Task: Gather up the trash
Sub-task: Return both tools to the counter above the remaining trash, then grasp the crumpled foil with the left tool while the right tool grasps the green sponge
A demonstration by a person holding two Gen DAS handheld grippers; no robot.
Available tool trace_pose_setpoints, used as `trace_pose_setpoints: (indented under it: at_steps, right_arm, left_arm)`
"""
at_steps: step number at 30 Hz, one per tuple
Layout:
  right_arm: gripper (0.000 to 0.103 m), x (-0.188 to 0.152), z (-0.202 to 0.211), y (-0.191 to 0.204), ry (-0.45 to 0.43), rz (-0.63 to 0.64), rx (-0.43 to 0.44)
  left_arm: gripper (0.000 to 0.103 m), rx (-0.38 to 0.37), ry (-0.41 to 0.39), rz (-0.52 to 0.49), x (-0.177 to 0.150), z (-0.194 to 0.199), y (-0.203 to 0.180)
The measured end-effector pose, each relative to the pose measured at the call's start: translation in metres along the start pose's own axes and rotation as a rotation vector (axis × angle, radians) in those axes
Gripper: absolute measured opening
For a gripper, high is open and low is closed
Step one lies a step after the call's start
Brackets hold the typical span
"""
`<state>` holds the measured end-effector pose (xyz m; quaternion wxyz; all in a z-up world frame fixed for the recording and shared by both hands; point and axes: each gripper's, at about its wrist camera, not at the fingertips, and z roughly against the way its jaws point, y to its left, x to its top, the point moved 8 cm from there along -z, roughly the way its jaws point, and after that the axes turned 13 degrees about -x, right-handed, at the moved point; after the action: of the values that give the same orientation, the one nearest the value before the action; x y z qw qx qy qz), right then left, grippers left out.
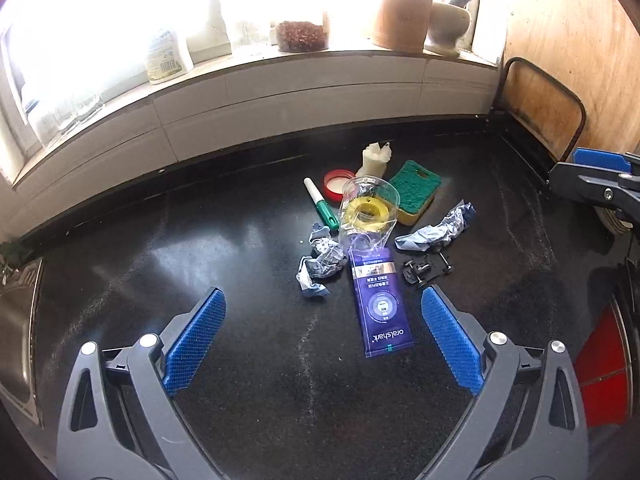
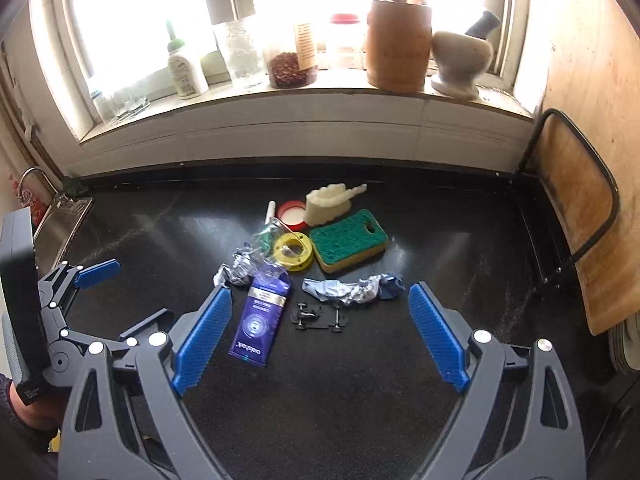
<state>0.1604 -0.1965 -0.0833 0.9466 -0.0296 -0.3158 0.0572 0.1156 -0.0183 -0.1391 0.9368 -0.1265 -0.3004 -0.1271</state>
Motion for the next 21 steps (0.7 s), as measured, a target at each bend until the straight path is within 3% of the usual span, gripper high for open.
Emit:
trace_pose_setpoints:
  at_steps: [5, 12, 21]
  right_arm:
    - [0.087, -0.012, -0.003, -0.006, 0.019, -0.002, -0.001]
    - [0.087, 0.001, -0.023, 0.0, 0.03, 0.011, 0.012]
    - [0.087, 0.011, -0.082, 0.009, 0.078, 0.066, 0.006]
  left_arm:
    - [0.096, 0.006, 0.012, 0.023, -0.001, 0.0, 0.012]
    - [0.096, 0.0, 0.025, 0.06, 0.0, -0.013, 0.027]
    - [0.096, -0.017, 0.11, 0.036, -0.006, -0.077, 0.053]
